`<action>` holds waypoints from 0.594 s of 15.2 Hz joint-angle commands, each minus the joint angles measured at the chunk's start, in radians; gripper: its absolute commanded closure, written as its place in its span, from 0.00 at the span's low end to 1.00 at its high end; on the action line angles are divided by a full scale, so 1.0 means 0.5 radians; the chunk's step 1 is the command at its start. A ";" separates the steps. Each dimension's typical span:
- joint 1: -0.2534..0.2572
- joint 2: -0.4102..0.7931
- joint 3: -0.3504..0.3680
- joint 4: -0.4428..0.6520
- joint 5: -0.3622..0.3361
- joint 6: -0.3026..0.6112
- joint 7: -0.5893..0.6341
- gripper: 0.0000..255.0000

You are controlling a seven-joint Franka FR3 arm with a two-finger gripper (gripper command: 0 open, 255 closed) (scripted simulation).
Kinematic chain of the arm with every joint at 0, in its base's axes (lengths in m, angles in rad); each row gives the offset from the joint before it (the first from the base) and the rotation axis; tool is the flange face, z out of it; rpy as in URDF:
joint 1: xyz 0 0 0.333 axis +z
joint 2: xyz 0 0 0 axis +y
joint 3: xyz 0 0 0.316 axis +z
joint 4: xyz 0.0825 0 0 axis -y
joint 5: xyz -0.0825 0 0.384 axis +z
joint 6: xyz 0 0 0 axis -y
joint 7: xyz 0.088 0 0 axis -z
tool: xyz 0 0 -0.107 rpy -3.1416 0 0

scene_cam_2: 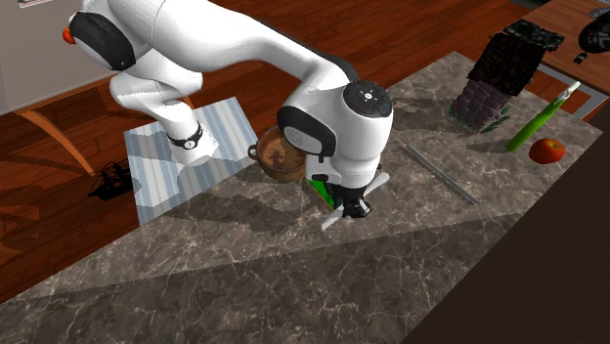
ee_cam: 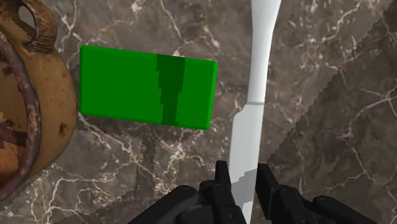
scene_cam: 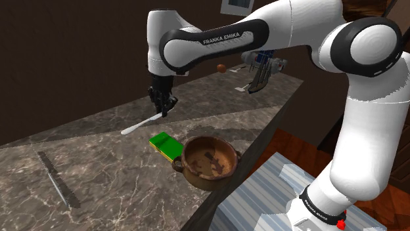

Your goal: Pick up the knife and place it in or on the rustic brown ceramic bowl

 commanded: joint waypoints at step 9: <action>0.008 -0.049 0.022 0.208 0.041 -0.247 -0.029 1.00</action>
